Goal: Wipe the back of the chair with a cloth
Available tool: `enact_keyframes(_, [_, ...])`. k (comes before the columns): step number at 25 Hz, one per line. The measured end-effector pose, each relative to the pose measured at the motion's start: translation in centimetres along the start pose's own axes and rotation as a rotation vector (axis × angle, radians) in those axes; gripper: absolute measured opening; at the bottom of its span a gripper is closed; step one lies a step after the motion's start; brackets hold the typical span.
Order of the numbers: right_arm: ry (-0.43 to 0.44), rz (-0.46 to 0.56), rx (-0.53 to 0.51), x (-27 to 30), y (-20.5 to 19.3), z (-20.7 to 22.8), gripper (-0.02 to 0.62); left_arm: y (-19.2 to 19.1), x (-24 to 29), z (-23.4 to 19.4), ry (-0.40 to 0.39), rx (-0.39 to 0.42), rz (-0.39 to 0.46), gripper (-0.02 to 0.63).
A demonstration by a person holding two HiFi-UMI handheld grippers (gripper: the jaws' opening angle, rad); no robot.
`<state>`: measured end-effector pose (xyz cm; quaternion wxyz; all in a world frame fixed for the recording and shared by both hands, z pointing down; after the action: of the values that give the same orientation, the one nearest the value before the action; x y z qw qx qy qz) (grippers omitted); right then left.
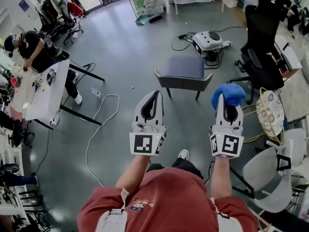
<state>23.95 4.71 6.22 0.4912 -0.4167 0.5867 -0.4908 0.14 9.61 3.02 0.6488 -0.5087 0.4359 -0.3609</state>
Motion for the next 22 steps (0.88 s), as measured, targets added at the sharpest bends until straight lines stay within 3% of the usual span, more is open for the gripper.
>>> enact_keyframes(10, [0.017,-0.025,0.01,4.7,-2.1,-0.3,0.06,-1.8,3.4,-2.0,0.009,0.003,-0.01,0.014])
enact_keyframes(14, [-0.01,-0.002,0.003,5.7,-1.8,-2.4,0.06,-2.3,3.6,-4.5,-0.011,-0.025,-0.002,0.014])
enact_keyframes(22, [-0.053,0.02,-0.016,8.1,-0.4,-8.3,0.06,-3.7,3.5,-10.3,-0.095,0.009,-0.082,0.014])
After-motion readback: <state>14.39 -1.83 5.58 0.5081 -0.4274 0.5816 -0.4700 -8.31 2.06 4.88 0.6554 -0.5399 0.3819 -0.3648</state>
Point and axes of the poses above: the fingertips, and each gripper's own axes: x forward along the fingers, z to its right, y out of its top, the point moved 3 cm from there along -x, backward along the fingers, and after that the axes turned 12 degrees about -y, right-handed, at the moved point
